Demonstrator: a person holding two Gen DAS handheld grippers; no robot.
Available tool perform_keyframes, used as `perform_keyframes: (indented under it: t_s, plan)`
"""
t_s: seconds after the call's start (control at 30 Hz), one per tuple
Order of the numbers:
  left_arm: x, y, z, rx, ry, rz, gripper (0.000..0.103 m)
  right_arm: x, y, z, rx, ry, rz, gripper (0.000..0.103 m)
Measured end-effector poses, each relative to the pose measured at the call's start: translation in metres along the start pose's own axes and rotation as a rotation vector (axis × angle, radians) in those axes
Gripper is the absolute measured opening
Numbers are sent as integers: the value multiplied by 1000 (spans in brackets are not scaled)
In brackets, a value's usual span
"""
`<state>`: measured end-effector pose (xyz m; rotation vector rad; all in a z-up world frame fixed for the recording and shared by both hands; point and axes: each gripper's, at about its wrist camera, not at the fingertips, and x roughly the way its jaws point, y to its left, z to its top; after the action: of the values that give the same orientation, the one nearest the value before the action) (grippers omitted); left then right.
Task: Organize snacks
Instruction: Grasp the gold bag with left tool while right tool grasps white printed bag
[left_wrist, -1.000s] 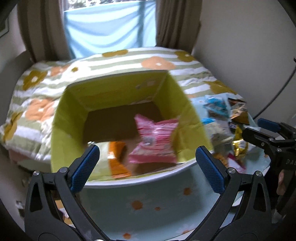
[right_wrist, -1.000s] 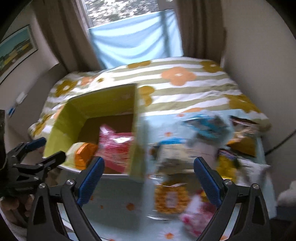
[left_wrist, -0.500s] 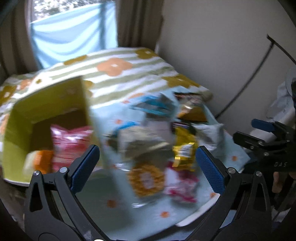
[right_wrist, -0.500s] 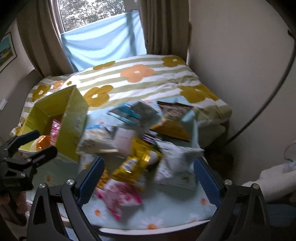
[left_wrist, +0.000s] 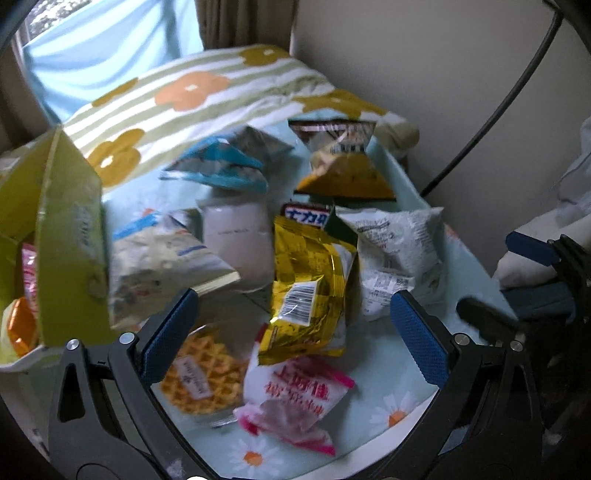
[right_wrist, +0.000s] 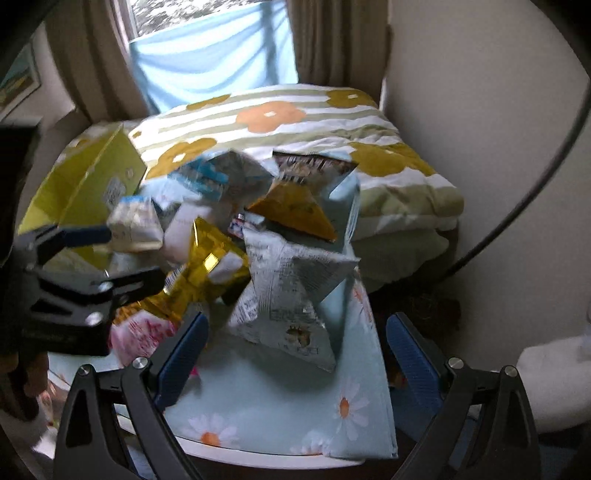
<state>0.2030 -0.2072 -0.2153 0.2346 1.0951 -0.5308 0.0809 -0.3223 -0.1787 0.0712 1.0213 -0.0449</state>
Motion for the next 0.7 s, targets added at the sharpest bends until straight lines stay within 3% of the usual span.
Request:
perform_keyframes:
  t_s: [0.17,0.33,0.5,0.7]
  plan:
    - [35,-5,5,23,77,-9,84,17,5,-14,-16,-1,21,96]
    - [62,-10,6,65,142,-38,75,29,12,-15,-28,-14,-17,96]
    - [75,-7,6,79,178,-63,57,41,18,-11,-43,-8,-50,95]
    - [79,-3,4,115,188,-92,55,51,23,-8,-61,-3,-78,93]
